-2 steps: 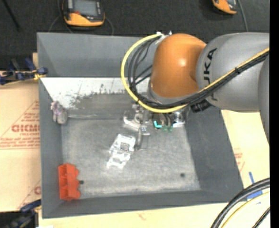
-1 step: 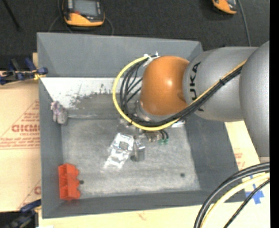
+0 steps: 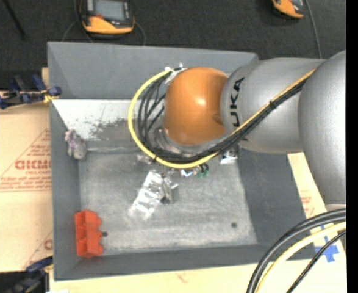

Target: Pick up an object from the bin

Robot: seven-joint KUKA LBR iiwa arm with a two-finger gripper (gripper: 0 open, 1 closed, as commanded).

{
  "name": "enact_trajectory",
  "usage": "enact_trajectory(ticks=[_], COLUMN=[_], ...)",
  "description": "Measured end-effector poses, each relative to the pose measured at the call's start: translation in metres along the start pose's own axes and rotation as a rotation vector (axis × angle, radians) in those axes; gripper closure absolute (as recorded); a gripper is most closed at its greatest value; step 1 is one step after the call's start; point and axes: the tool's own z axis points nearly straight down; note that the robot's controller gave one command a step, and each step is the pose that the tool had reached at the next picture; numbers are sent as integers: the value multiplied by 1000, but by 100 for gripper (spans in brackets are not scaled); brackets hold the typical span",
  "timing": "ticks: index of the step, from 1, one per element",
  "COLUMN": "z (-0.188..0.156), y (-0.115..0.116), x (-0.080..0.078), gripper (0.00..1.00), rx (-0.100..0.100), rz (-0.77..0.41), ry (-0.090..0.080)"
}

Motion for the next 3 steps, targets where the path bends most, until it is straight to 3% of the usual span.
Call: enact_trajectory(ticks=[1, 3], z=[18, 23], y=[-16, -10], x=[-1, -3], gripper=[0, 0], rx=[1, 0], rz=[-432, -570], ry=[-3, -6])
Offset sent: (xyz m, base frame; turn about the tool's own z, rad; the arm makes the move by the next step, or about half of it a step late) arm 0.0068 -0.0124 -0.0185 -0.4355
